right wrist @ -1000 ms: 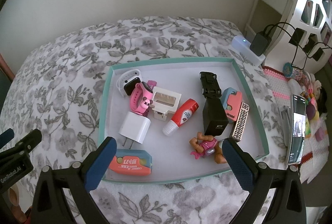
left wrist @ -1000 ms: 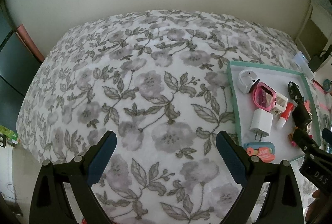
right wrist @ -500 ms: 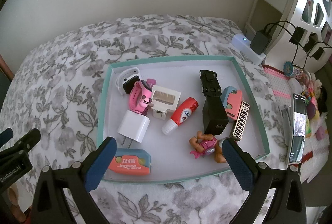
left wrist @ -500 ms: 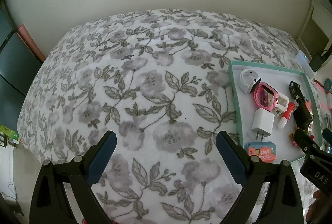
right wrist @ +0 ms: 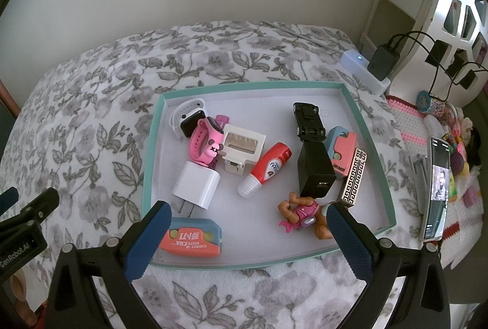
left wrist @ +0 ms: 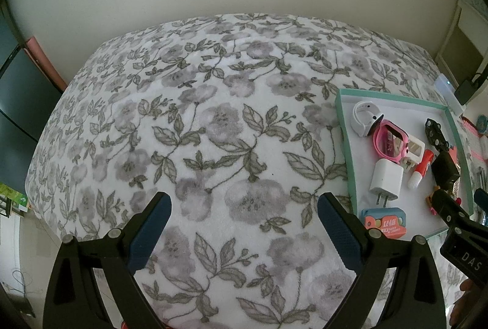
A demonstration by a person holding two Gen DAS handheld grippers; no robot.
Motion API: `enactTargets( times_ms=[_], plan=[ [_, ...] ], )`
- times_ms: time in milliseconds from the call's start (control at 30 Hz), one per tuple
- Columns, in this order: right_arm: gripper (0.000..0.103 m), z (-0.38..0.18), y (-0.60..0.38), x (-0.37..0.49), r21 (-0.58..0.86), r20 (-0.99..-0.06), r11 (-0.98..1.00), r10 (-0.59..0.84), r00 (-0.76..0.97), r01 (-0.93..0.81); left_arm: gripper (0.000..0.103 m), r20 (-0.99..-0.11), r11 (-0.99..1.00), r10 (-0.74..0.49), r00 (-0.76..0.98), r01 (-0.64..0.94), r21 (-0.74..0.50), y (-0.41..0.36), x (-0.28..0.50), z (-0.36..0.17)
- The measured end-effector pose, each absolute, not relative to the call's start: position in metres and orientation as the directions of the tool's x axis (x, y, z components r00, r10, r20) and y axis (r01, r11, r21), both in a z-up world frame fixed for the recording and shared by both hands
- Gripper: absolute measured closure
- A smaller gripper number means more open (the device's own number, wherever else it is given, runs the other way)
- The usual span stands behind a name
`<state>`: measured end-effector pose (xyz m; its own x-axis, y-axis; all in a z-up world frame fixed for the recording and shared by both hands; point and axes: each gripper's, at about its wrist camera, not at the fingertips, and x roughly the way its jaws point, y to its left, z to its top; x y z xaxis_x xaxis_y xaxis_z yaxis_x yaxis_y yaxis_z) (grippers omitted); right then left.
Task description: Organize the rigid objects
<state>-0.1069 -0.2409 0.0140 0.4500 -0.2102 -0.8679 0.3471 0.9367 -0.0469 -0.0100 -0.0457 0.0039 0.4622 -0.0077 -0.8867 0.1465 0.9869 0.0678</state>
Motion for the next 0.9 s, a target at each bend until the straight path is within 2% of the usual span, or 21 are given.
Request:
enactTargets(
  times_ms=[900],
  plan=[
    [0.000,0.0122,-0.2409,-0.1059,-0.058,-0.875,0.941,-0.209,0.437,0.334,0.006,-0.874,0.984,-0.027,0.484,0.165,0.061,-0.0480,-0.0134,0.0090]
  ],
)
